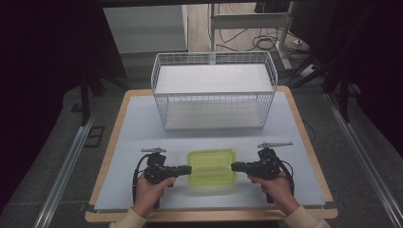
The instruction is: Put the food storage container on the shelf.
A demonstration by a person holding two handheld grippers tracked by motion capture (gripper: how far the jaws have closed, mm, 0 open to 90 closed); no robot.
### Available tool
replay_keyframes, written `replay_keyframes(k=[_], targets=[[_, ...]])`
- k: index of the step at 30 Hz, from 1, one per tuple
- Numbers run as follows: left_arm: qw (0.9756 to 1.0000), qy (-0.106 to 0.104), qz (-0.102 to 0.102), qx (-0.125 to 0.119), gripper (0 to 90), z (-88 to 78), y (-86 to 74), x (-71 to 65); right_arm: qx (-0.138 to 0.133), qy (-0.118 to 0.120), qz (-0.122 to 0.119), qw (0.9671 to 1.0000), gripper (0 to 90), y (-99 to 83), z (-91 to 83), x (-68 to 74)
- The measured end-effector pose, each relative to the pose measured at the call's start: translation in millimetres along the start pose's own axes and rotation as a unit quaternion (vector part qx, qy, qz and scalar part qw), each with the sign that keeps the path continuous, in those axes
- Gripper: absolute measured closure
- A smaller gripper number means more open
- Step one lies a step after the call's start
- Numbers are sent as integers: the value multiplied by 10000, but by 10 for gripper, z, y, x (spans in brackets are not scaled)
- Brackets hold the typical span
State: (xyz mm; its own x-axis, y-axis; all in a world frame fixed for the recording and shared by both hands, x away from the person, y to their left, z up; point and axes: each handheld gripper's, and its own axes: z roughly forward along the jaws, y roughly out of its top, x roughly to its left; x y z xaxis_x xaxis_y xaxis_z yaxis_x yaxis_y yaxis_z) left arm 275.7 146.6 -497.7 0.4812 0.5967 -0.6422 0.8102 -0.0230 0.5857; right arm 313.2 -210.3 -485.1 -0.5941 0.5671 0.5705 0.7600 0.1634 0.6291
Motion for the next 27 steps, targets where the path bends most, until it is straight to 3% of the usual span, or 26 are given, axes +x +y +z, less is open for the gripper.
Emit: replay_keyframes(k=[27], targets=[[9994, 47, 244, -236, 813, -188, 354, -188, -403, -74, -347, 9986, 803, 323, -153, 189]])
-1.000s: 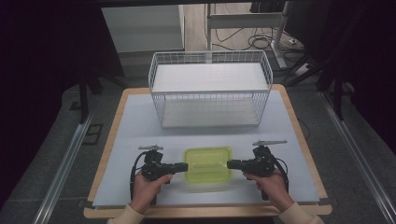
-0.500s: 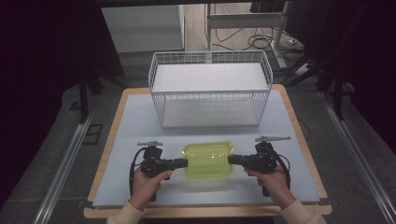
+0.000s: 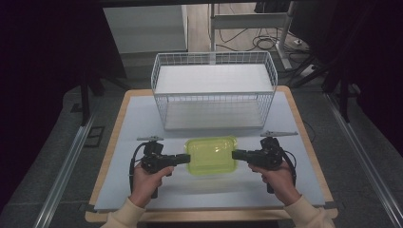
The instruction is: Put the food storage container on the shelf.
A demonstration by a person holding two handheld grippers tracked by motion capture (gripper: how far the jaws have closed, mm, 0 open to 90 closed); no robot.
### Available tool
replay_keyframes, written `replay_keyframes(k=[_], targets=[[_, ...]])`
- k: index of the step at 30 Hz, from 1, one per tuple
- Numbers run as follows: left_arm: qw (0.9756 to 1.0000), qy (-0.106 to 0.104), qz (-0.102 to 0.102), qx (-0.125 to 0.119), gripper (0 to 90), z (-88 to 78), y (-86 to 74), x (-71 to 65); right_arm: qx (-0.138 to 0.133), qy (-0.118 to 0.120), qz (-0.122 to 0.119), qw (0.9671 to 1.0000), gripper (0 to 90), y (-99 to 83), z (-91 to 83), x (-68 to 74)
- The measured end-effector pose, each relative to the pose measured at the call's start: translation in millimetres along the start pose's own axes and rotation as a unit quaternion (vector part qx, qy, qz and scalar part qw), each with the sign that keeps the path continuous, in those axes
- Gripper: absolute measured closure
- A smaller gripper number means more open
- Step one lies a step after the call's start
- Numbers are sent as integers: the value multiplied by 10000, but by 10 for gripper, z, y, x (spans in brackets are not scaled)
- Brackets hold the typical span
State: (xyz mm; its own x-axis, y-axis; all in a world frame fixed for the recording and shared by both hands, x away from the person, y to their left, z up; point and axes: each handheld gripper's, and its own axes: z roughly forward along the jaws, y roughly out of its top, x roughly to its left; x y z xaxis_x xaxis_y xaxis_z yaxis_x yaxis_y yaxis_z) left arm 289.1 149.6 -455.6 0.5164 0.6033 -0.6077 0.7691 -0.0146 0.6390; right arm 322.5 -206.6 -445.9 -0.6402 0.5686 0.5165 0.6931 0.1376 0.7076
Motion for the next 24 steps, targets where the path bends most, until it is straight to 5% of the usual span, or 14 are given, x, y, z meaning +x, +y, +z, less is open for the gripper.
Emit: replay_keyframes(k=[24], targets=[[9997, 56, 154, -152, 814, -129, 492, -103, -225, -159, -204, 9994, 802, 493, -91, 111]])
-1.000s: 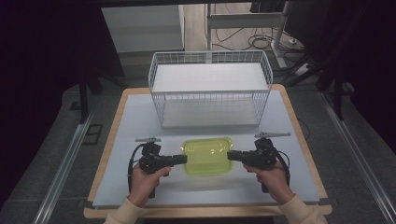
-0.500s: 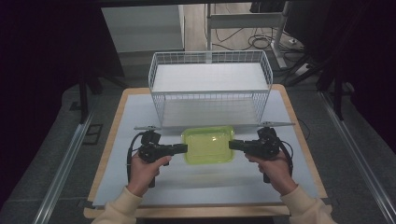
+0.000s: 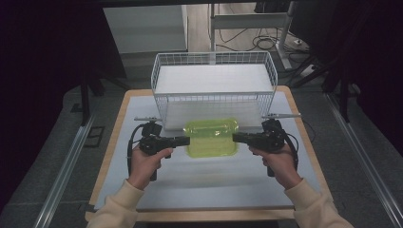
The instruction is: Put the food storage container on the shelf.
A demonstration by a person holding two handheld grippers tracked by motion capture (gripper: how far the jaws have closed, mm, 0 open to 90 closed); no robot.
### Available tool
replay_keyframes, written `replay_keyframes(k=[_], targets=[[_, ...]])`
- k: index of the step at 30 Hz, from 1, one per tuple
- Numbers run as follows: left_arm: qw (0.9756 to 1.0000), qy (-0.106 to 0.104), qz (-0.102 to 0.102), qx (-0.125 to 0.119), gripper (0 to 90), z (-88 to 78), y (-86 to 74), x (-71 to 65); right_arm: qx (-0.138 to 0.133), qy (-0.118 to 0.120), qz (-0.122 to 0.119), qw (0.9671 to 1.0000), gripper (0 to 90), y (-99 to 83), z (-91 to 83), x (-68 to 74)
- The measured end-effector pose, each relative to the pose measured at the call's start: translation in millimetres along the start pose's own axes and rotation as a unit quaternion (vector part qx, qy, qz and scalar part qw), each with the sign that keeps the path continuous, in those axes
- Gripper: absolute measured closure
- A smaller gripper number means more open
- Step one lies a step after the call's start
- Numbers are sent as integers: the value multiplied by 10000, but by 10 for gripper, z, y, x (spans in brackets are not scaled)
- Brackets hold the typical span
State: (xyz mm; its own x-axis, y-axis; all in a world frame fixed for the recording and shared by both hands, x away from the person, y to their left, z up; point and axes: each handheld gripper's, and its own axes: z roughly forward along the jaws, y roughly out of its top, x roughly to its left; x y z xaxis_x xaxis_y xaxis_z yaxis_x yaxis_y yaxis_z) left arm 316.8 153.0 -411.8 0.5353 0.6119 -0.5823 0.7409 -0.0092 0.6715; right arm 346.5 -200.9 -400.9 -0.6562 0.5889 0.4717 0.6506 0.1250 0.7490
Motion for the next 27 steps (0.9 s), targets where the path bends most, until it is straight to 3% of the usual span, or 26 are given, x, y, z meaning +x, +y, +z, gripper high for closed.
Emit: replay_keyframes(k=[27], targets=[[9998, -2, 103, -142, 814, -76, 579, -62, -225, -194, -191, 9994, 800, 565, -62, 61]])
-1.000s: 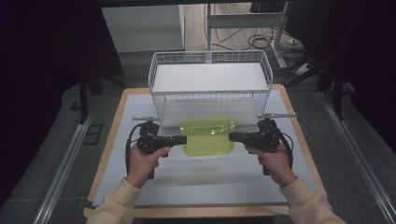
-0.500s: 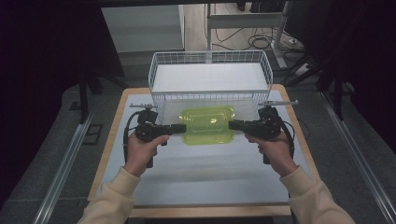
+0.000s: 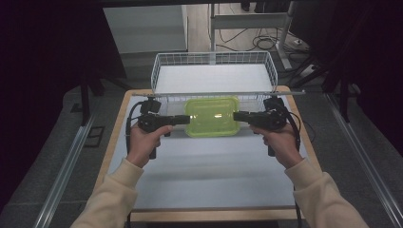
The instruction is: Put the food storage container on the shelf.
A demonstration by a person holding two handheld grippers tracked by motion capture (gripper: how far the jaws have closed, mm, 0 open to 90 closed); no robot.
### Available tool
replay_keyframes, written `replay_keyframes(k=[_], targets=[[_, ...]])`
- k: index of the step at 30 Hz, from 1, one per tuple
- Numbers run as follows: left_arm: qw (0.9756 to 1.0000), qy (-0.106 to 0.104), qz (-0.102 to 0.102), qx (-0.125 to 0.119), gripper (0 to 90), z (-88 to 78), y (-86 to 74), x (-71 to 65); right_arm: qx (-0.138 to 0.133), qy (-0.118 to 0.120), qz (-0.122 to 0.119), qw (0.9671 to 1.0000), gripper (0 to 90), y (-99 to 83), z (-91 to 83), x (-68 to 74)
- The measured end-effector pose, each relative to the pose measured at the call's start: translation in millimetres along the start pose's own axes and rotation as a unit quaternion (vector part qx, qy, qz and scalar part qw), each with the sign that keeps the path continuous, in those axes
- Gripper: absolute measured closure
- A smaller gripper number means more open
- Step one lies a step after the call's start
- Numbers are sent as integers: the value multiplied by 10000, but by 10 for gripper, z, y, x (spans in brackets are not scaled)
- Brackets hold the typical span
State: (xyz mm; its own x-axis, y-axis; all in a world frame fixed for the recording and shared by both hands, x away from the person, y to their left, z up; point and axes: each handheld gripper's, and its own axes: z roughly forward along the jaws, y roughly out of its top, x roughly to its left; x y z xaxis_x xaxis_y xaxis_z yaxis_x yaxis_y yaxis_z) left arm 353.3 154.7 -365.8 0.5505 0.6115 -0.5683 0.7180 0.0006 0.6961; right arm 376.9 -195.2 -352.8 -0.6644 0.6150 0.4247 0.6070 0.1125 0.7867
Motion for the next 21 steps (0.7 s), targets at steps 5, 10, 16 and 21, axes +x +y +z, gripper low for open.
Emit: replay_keyframes(k=[5, 10, 16, 21], targets=[[10000, 1, 12, 11, 815, 11, 78, 10, -23, -16, -17, 10000, 799, 65, 7, -28], [10000, 6, 53, -2, 814, -4, 160, -1, -70, -23, -23, 10000, 798, 125, 8, -31], [9999, 32, 115, -1, 815, -14, 290, -12, -131, -77, -75, 9999, 798, 233, -4, -28], [9999, 49, 134, -16, 814, -11, 392, -15, -143, -112, -76, 9998, 797, 329, 4, -39]])
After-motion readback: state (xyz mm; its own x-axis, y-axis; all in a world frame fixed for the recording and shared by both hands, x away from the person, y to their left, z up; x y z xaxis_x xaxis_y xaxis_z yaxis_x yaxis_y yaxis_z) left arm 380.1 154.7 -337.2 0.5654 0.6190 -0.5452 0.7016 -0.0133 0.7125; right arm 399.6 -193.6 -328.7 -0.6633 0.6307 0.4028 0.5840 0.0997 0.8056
